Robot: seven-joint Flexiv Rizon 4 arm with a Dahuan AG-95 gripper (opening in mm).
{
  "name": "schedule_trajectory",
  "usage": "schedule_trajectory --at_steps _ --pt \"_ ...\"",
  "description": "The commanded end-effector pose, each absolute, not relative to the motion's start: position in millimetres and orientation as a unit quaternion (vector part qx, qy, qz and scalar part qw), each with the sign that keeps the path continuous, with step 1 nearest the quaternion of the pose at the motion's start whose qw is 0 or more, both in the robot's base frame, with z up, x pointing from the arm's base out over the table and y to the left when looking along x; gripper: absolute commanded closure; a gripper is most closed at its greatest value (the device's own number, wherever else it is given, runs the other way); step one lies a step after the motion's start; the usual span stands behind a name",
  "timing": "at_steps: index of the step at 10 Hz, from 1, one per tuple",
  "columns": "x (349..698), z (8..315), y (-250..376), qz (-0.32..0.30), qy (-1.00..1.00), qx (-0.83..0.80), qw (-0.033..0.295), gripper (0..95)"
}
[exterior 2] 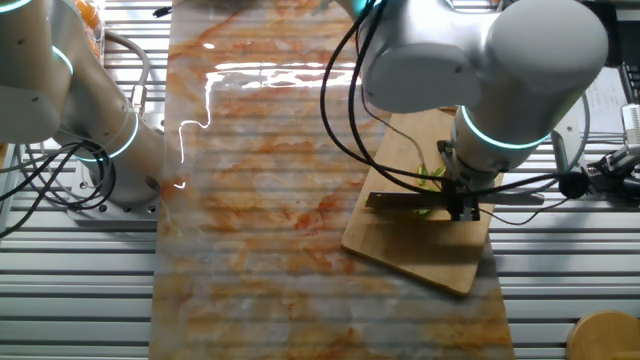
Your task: Chop the chili peppers
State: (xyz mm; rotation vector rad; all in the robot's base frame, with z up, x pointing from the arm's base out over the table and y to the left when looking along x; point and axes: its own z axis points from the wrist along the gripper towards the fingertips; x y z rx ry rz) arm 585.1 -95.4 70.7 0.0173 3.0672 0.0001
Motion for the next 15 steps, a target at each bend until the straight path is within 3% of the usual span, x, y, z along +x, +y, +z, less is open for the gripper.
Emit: schedule_trajectory --at_steps 1,6,15 --pt "589 71 -93 0.0 0.999 0.003 0.039 95.0" --pt "598 82 -79 -0.001 0.998 -0.033 0.044 95.0" --pt "593 91 -66 0.0 0.954 -0.299 0.002 95.0"
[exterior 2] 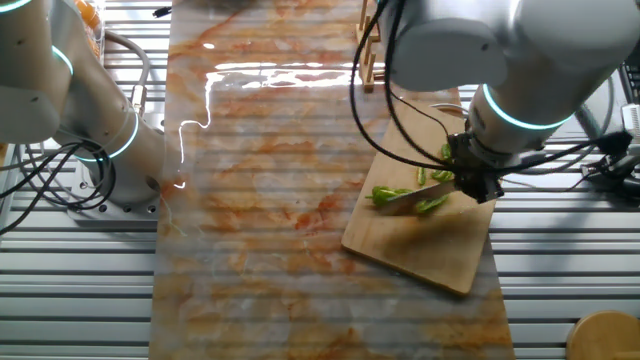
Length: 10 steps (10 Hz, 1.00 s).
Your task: Chop the chili peppers
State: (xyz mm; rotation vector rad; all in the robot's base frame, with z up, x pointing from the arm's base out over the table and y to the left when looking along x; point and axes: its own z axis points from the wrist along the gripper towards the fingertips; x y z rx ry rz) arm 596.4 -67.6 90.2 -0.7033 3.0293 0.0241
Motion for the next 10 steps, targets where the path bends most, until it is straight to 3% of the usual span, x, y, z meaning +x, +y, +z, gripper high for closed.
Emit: schedule_trajectory --at_steps 1,5,10 --pt "586 92 -70 0.011 0.943 -0.333 0.0 95.0" --pt "569 99 -72 0.059 0.902 -0.427 -0.039 95.0" --pt "558 82 -71 0.056 0.856 -0.504 -0.095 95.0"
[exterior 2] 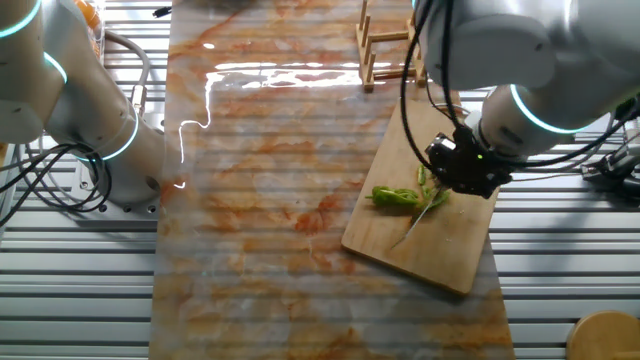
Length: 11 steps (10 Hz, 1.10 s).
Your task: Chop the chili peppers
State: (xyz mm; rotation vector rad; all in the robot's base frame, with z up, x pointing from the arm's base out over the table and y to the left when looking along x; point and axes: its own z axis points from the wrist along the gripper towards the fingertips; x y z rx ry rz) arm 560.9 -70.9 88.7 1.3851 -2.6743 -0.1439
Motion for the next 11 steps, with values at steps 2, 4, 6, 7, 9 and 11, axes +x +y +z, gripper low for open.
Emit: schedule_trajectory --at_steps 2,4,6,7,9,11 --pt "556 73 -71 -0.056 -0.848 0.518 0.099 95.0" --pt "553 65 -77 -0.027 -0.846 0.523 0.1 95.0" --pt "558 69 -87 -0.009 -0.842 0.532 0.087 95.0" --pt "561 70 -91 0.002 -0.84 0.537 0.084 95.0" --pt "572 72 -100 0.022 -0.837 0.542 0.069 95.0" --pt "582 68 -103 0.032 -0.835 0.546 0.069 95.0"
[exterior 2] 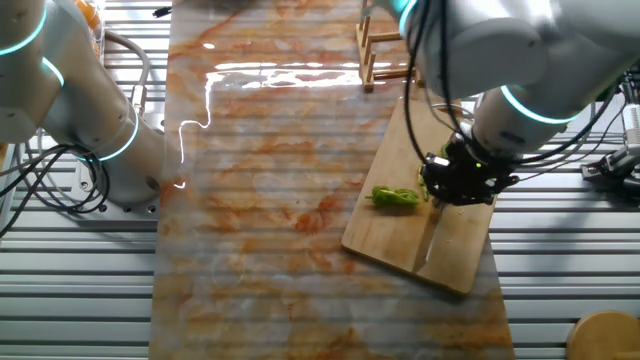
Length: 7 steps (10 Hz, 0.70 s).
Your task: Chop the chili peppers
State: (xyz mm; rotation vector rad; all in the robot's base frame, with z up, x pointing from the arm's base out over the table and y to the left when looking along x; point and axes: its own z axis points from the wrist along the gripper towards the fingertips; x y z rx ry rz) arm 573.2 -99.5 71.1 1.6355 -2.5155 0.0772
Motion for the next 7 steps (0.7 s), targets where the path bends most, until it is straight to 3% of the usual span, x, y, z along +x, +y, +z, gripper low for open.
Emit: schedule_trajectory --at_steps 1,3,7 --pt "586 69 -103 0.04 -0.832 0.549 0.07 95.0" --pt "588 71 -106 0.064 -0.821 0.562 0.076 95.0" --pt "587 102 -114 0.034 -0.848 0.526 0.057 95.0"
